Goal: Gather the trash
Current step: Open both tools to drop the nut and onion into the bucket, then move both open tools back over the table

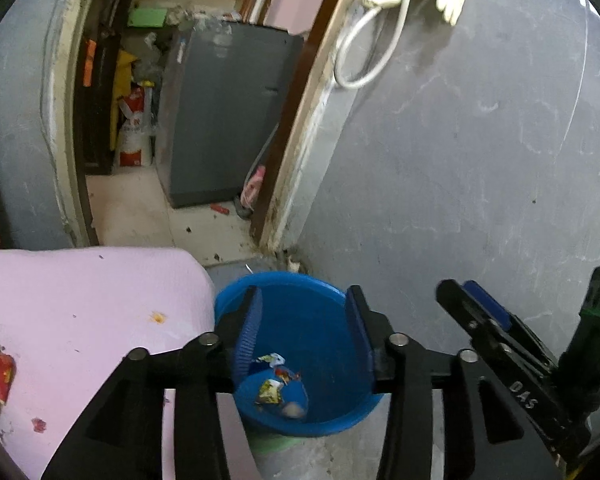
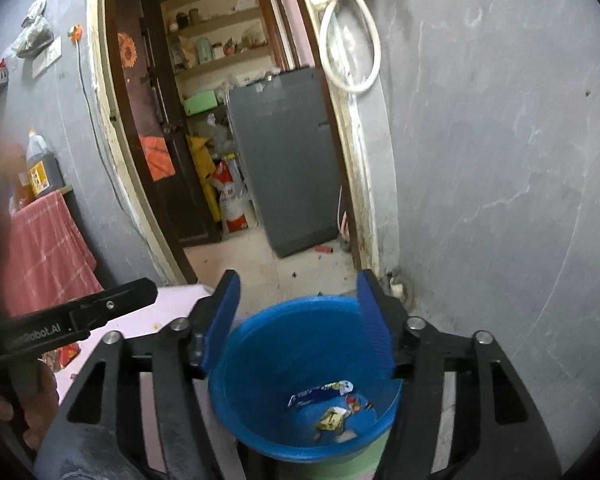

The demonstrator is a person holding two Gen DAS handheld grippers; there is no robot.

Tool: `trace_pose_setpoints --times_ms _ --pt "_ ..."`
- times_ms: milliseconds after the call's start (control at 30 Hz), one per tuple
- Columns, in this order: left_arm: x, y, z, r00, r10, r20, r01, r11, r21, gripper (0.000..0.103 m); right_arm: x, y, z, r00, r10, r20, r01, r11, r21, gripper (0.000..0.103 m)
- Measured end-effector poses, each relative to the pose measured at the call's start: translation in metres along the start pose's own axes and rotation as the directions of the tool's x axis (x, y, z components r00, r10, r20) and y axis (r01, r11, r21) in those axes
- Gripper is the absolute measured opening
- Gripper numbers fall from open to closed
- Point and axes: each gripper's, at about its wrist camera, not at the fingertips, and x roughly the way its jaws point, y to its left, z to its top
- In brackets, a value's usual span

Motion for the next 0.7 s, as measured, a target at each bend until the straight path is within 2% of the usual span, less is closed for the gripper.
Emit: trace_pose_setpoints --times_ms 67,133,200,300,367,400,533,700 --pt "-0.011 0.003 0.002 0.999 0.009 0.035 -0.009 1.0 -0.007 0.047 -0.01 0.003 0.005 0.999 -0.004 0.036 0.004 1.0 -0.004 0.069" --pt "-0.024 0.006 0.005 0.997 0.018 0.074 -0.017 1.0 -0.013 0.055 -0.021 0.008 0.01 0.997 -0.01 0.077 0.011 1.0 -0.014 0.078" --pt "-0.038 0.011 0.009 0.993 0.032 0.113 -0.03 0.999 -0.018 0.068 -0.031 0.013 0.014 0.994 -0.01 0.111 0.013 1.0 -0.023 0.082" --pt "-0.062 0.018 0.012 0.983 0.053 0.177 -0.049 0.998 -0.026 0.083 -0.048 0.023 0.021 0.986 -0.008 0.169 0.015 0.999 -0.038 0.092" --pt "-0.08 0.023 0.013 0.973 0.073 0.221 -0.068 0.997 -0.03 0.089 -0.058 0.03 0.024 0.978 -0.003 0.206 0.012 0.999 -0.044 0.1" --pt "-0.089 0.025 0.014 0.967 0.086 0.241 -0.081 0.996 -0.03 0.097 -0.064 0.034 0.025 0.974 0.002 0.226 0.009 0.999 -0.047 0.103" --pt "-0.123 0.036 0.015 0.935 0.133 0.329 -0.129 0.991 -0.033 0.101 -0.082 0.051 0.03 0.959 0.021 0.284 -0.004 0.998 -0.061 0.103" --pt "-0.161 0.052 0.008 0.907 0.181 0.381 -0.175 0.983 -0.053 0.101 -0.098 0.075 0.03 0.945 0.05 0.325 -0.021 0.996 -0.092 0.103"
